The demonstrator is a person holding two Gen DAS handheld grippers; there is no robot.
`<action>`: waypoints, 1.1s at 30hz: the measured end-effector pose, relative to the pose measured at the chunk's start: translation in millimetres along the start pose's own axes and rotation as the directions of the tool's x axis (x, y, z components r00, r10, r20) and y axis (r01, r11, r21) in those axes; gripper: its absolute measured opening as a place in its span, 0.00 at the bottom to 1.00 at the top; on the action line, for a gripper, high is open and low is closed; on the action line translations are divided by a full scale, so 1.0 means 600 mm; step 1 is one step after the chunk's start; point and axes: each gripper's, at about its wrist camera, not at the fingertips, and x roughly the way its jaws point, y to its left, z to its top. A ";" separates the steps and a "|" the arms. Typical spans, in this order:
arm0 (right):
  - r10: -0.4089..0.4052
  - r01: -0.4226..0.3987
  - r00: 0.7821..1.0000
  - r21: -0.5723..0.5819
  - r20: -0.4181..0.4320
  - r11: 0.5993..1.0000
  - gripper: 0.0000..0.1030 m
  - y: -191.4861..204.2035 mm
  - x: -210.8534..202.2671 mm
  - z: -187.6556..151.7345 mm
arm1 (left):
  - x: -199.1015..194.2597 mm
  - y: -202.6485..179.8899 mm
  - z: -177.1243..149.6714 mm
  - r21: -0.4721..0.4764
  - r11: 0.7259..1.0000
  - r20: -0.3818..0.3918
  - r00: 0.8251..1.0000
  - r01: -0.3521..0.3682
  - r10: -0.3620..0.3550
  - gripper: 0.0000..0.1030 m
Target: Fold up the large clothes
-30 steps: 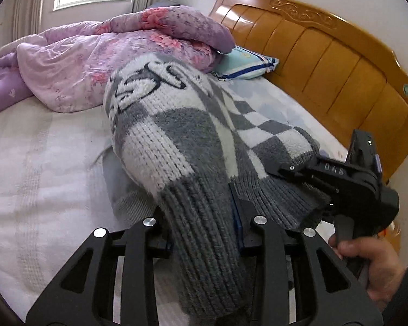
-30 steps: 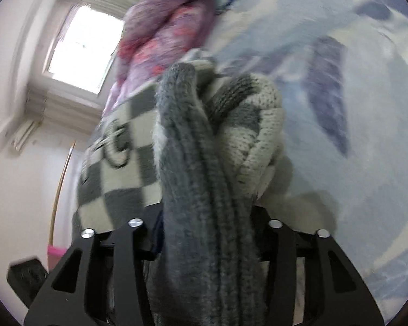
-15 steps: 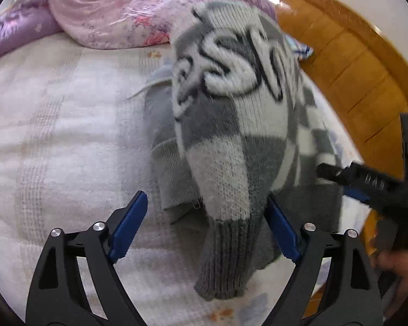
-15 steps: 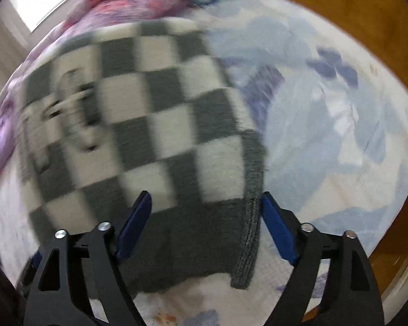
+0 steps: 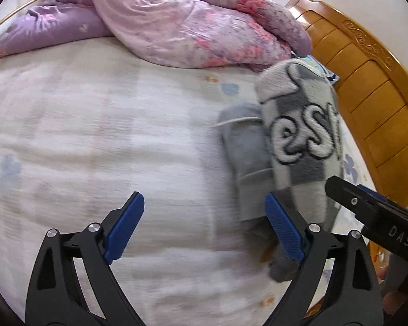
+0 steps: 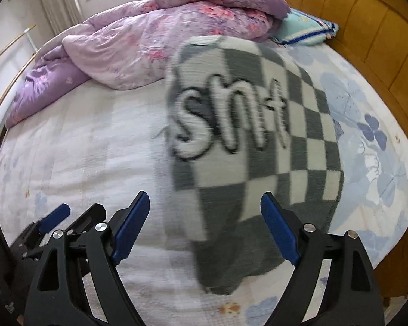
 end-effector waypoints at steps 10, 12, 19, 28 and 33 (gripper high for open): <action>-0.078 0.080 0.996 -0.085 0.038 0.993 0.84 0.133 -0.051 -0.021 | -0.069 0.104 0.001 -0.048 0.999 0.023 1.000 -0.019 0.021 0.89; -0.083 0.086 0.996 -0.092 0.045 0.992 0.86 0.149 -0.062 -0.026 | -0.089 0.118 -0.003 -0.048 0.999 0.030 0.999 -0.008 0.009 0.89; -0.134 0.140 0.988 -0.086 0.072 0.986 0.90 0.201 -0.111 -0.053 | -0.152 0.148 -0.020 -0.020 1.000 0.055 0.998 0.011 -0.010 0.89; -0.122 0.133 0.985 -0.081 0.125 0.988 0.92 0.282 -0.232 -0.103 | -0.306 0.194 -0.042 0.050 0.999 0.107 0.994 -0.017 0.012 0.89; -0.101 0.111 0.983 -0.058 0.153 0.992 0.92 0.325 -0.314 -0.140 | -0.419 0.214 -0.058 0.089 0.995 0.155 0.988 -0.036 0.021 0.89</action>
